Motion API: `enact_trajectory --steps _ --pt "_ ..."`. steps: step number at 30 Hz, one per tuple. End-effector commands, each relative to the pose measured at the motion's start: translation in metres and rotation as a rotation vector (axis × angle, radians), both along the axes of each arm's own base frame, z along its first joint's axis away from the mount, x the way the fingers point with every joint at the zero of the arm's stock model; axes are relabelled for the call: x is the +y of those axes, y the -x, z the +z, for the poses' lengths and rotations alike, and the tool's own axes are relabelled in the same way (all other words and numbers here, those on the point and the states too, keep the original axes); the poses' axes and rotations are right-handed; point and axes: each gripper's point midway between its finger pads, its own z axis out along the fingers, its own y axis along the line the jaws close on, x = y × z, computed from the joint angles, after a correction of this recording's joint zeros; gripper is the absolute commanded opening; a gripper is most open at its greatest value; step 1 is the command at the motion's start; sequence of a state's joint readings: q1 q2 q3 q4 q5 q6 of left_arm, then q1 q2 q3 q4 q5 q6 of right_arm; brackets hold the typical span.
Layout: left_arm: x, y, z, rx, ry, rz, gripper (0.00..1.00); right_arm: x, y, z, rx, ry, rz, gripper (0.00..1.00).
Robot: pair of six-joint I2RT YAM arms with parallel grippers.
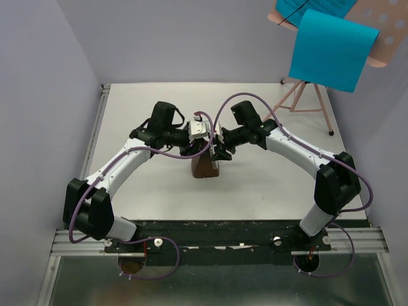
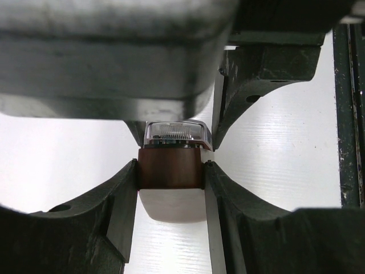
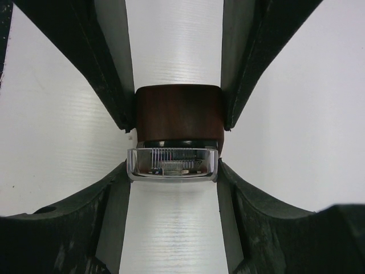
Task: Pack up the instrument practice props
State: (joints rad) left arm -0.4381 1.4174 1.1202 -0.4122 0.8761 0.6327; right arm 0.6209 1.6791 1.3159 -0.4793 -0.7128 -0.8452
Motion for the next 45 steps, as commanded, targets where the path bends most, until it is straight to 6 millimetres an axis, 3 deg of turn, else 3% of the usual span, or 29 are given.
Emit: enact_trajectory --steps 1,4,10,13,17,29,36,37,41,45 --pt "0.006 0.044 -0.019 0.162 -0.017 -0.093 0.09 -0.005 0.003 -0.028 0.049 0.071 -0.022 0.0" --pt "0.008 0.051 -0.022 0.165 -0.027 -0.118 0.0 -0.007 0.011 -0.031 0.027 0.069 0.036 0.0" --pt "0.009 0.051 -0.019 0.17 -0.022 -0.117 0.0 -0.012 -0.013 -0.037 -0.07 0.142 0.011 0.0" --pt "0.009 0.045 -0.016 0.171 -0.019 -0.094 0.0 -0.014 -0.014 -0.032 -0.107 0.153 0.037 0.0" --pt "0.008 0.039 -0.012 0.16 -0.007 -0.076 0.0 -0.013 -0.009 -0.031 -0.037 0.156 0.021 0.0" --pt "-0.001 0.039 -0.009 0.176 0.023 -0.085 0.0 -0.002 -0.004 -0.072 0.143 0.171 -0.041 0.0" --pt "-0.007 0.034 -0.005 0.193 0.06 -0.036 0.0 0.007 0.006 -0.07 0.169 0.146 -0.022 0.0" --pt "-0.006 0.033 -0.004 0.198 0.066 -0.024 0.04 0.006 0.006 -0.07 0.165 0.142 -0.025 0.0" --pt "-0.001 0.032 0.006 0.181 0.106 0.025 0.35 0.004 0.008 -0.067 0.153 0.129 -0.035 0.01" --pt "0.005 0.029 0.017 0.122 0.146 0.051 0.53 0.005 0.017 -0.064 0.187 0.111 -0.018 0.01"
